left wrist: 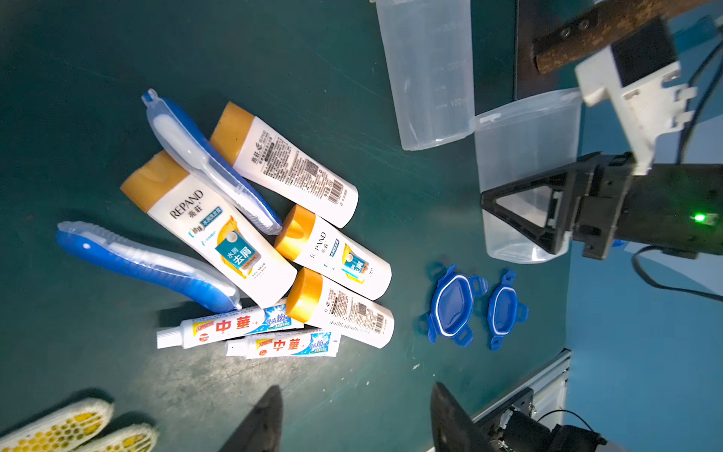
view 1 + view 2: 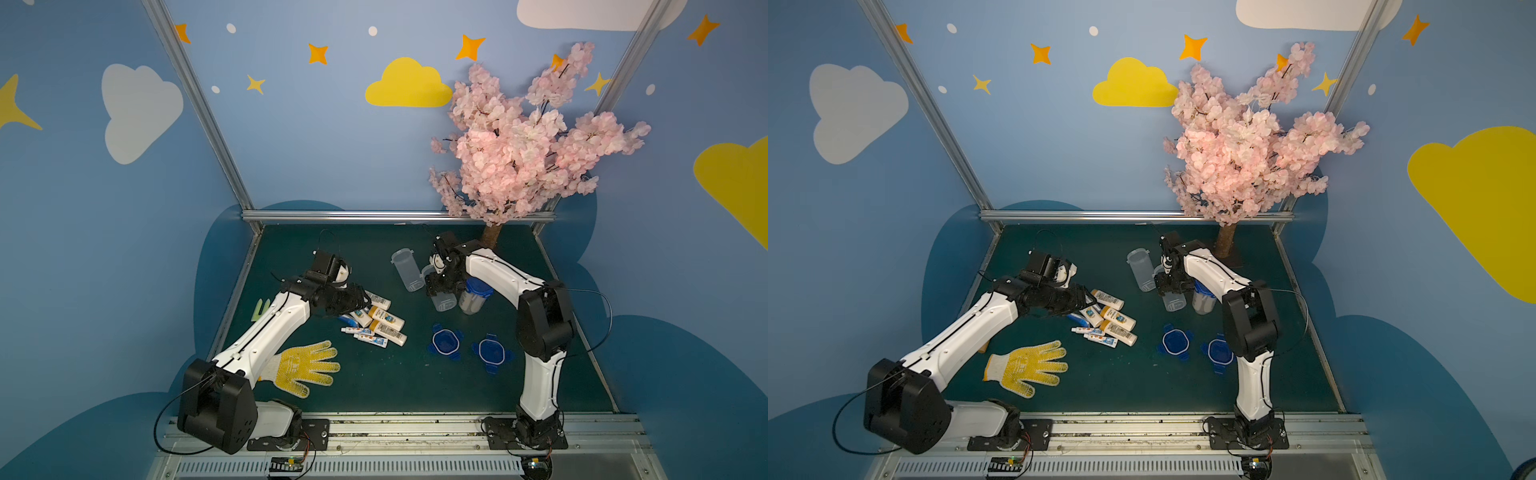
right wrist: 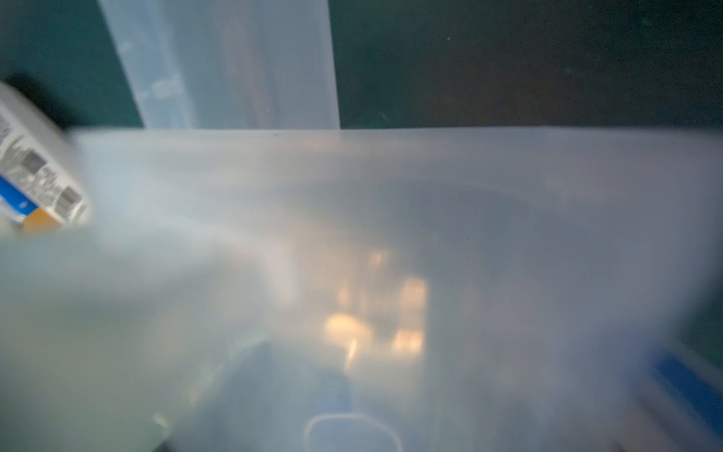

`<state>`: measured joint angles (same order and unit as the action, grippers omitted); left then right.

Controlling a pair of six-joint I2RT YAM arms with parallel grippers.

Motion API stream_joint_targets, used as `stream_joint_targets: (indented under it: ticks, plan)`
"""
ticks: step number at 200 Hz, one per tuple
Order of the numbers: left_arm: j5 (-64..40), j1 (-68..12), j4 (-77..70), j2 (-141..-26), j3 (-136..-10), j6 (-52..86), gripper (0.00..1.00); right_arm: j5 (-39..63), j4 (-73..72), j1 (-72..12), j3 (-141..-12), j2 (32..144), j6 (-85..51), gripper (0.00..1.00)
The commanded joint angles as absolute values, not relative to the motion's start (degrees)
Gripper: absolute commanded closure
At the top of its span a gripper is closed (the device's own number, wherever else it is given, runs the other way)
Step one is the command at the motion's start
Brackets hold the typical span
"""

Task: Take out toiletry kits
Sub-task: Place the container at the center of the board.

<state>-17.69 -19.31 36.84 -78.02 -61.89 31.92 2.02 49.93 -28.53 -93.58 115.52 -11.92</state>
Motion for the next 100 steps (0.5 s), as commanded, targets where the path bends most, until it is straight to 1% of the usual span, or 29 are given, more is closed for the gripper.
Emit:
stream_joint_targets:
  ticks: [1, 20, 45, 47, 50, 66, 67, 68, 71, 73, 100]
  plan:
    - [-17.31, -19.4, 36.83, -78.56, -61.77, 31.59, 0.36, 1.18, 48.66, -28.42, -96.03, 116.5, -13.67, 0.49]
    - [-17.49, -19.4, 36.49, -78.92, -61.83, 31.62, 0.35, 0.34, 48.0, -28.79, -96.05, 116.29, -14.24, 0.39]
    - [-17.73, -19.39, 36.06, -79.54, -61.99, 31.64, 0.31, -0.5, 47.22, -29.3, -95.89, 114.76, -14.15, 0.29]
    - [-17.68, -19.44, 36.06, -79.58, -62.04, 31.64, 0.3, -0.54, 47.2, -29.3, -95.89, 114.65, -14.15, 0.22]
    - [-17.67, -19.5, 36.04, -79.69, -62.05, 31.6, 0.29, -0.7, 47.2, -29.34, -96.0, 114.43, -14.13, 0.2]
    - [-18.0, -19.59, 35.95, -80.32, -62.22, 31.48, 0.2, -2.05, 47.15, -29.55, -96.39, 113.36, -13.98, 0.18]
    - [-18.01, -19.6, 35.99, -80.33, -62.22, 31.47, 0.18, -2.17, 47.17, -29.58, -96.45, 113.33, -13.93, 0.18]
    - [-18.01, -19.55, 35.97, -80.37, -62.22, 31.47, 0.13, -2.31, 47.19, -29.6, -96.47, 113.26, -13.87, 0.17]
    - [-18.09, -19.66, 35.88, -80.41, -62.24, 31.4, 0.03, -2.7, 47.23, -29.69, -96.57, 113.07, -13.88, 0.17]
    - [-18.17, -19.7, 35.87, -80.51, -62.27, 31.45, 0.01, -2.98, 47.21, -29.64, -96.63, 112.93, -13.89, 0.17]
    - [-17.81, -20.27, 36.09, -80.57, -62.66, 31.45, 0.0, -6.18, 47.52, -29.5, -97.84, 111.69, -13.23, 0.15]
